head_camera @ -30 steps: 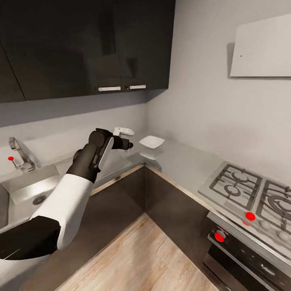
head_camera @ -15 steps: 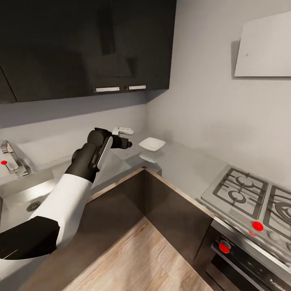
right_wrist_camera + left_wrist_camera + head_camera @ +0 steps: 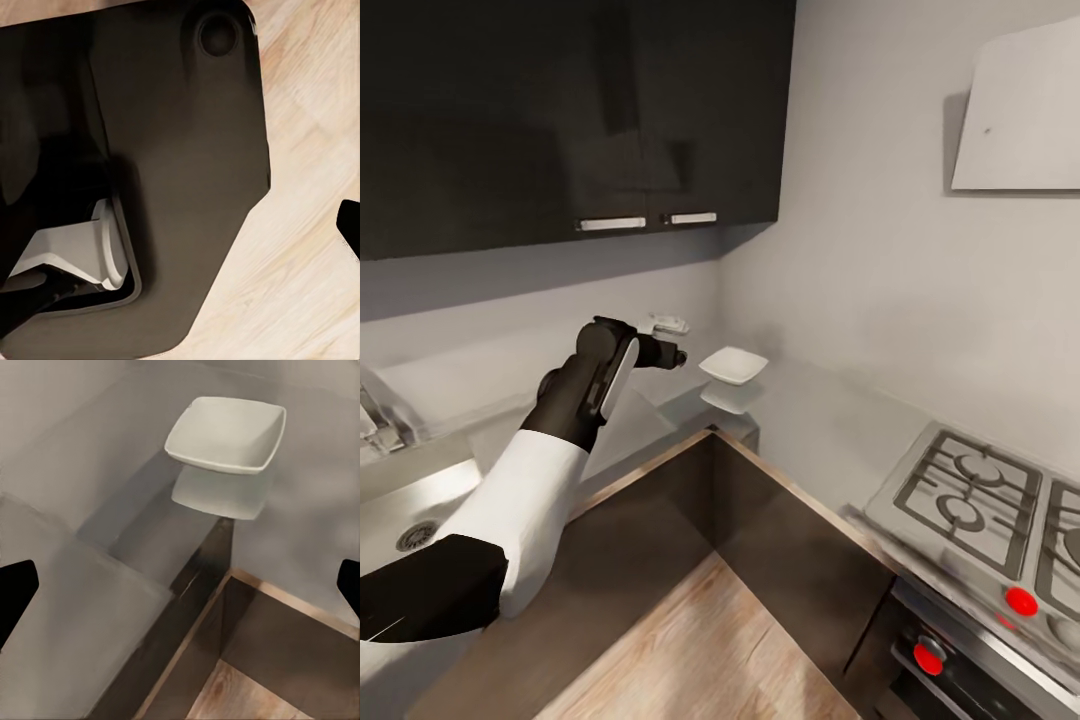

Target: In the kitchen, take the Vidalia onion out of the sink, dice it on the chopping board with the paring knife, put the diced onion into the bowl on the countertop, then place both the paring knife and the chopping board into the sink.

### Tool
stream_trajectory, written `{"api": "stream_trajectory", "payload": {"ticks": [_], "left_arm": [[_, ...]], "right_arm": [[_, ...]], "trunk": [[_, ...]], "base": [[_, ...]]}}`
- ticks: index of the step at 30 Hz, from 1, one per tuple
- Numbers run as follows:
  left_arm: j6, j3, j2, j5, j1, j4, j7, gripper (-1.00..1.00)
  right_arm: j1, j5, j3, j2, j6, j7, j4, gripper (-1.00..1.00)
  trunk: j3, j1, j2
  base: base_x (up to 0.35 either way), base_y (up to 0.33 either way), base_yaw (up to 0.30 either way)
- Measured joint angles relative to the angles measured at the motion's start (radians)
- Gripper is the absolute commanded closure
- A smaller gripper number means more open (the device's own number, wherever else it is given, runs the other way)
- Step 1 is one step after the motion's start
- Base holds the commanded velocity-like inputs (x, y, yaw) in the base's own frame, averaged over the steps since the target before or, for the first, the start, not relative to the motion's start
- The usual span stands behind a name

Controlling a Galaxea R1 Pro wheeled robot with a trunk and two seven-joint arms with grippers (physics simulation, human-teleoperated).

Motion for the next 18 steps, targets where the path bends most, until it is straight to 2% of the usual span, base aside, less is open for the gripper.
{"api": "stream_trajectory", "payload": {"ticks": [4,11,18], "left_arm": [[0.000,0.000,0.005,-0.002,0.000,-0.010,0.000,-1.00],[0.000,0.000,0.012,-0.001,0.000,-0.011,0.000,-1.00],[0.000,-0.002,0.012,0.001,0.000,-0.010,0.000,-1.00]], "right_arm": [[0.000,0.000,-0.001,-0.001,0.000,0.000,0.000,-1.00],[0.000,0.000,-0.002,-0.001,0.000,0.000,0.000,-1.00],[0.000,0.000,-0.002,-0.001,0.000,0.000,0.000,-1.00]], "trunk": [[0.000,0.000,0.000],[0.000,0.000,0.000],[0.000,0.000,0.000]], "base": [[0.229,-0.007,0.000],[0.073,-0.001,0.000],[0.297,0.000,0.000]]}}
